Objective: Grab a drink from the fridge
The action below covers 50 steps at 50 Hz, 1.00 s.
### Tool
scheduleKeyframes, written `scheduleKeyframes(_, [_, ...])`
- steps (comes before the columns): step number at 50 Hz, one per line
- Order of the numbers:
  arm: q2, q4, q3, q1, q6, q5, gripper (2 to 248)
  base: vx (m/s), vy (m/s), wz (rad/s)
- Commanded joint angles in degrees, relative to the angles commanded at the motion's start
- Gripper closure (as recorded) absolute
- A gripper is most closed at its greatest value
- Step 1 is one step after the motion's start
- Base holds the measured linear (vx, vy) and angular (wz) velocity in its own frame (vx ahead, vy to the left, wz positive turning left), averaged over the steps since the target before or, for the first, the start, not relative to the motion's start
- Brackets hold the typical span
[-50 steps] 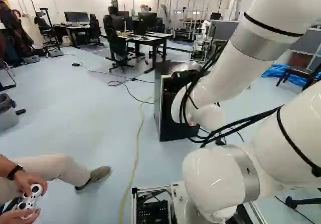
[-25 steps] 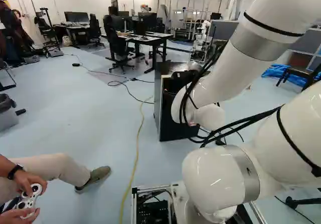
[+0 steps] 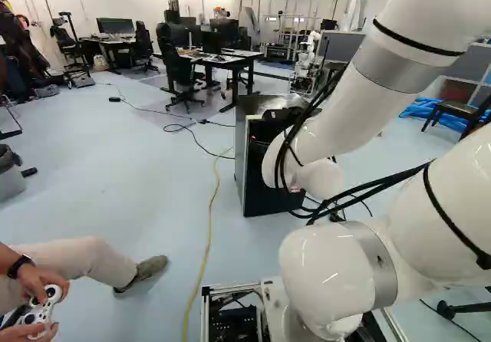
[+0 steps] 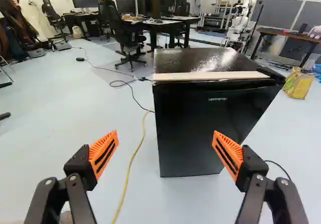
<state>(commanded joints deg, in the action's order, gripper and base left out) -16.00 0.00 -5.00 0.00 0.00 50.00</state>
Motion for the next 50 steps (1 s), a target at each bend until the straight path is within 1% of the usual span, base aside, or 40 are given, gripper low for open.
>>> scheduleKeyframes(21, [0.0,0.0,0.0,0.0,0.0,0.0,3,0.03,0.035,-0.009])
scheduleKeyframes(50, [0.0,0.0,0.0,0.0,0.0,0.0,3,0.041,0.058,-0.008])
